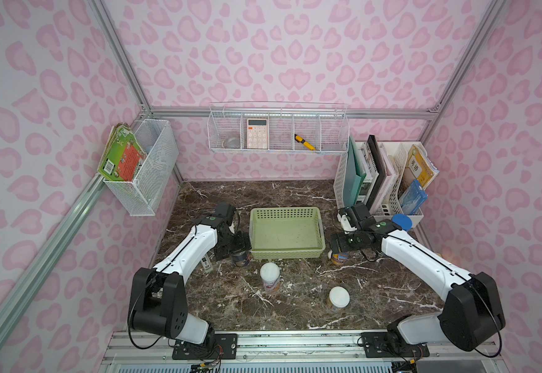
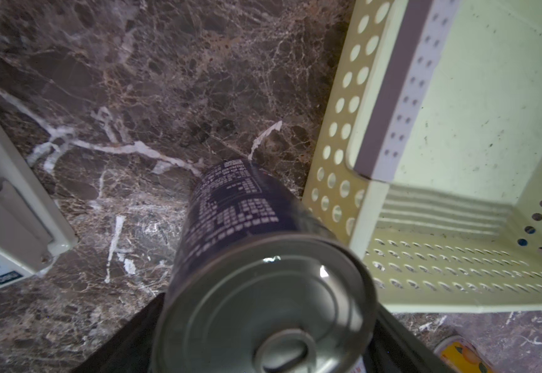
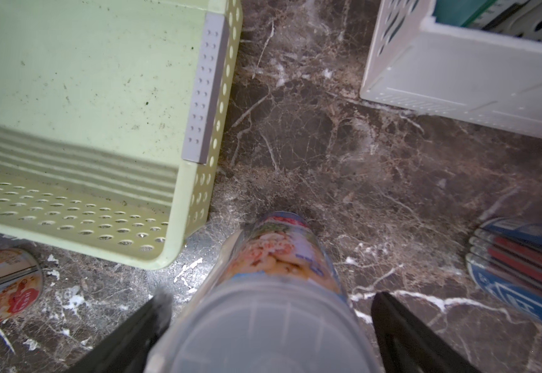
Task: Put the canned food in the basket
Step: Pick up the canned food from the center of the board.
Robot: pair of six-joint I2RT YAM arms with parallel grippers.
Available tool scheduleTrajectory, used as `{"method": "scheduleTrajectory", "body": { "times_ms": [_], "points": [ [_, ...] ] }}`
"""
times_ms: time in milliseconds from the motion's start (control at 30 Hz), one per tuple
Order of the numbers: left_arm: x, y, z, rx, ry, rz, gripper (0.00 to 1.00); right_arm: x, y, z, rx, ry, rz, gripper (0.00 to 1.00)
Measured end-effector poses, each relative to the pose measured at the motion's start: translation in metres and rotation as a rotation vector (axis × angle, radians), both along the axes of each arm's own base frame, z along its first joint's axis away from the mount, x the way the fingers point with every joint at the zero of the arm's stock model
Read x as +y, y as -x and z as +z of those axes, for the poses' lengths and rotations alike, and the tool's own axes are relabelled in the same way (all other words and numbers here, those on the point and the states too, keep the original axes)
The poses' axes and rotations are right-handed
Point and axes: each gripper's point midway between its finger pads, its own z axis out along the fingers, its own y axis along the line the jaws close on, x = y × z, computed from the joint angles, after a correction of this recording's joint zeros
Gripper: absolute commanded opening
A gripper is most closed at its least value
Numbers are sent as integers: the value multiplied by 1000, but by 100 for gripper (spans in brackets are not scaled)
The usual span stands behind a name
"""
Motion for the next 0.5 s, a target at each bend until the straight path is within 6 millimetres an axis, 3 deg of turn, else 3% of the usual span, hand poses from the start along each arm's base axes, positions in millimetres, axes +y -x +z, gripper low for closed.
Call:
{"method": "scheduleTrajectory", "body": {
  "times_ms": [167, 500],
  "points": [
    [2, 1, 1, 0, -19, -11, 66, 0, 1, -3, 5, 0, 1, 94],
    [2, 2, 0, 10, -25, -33, 45, 0, 3, -7, 12, -2, 7, 80]
  ]
}}
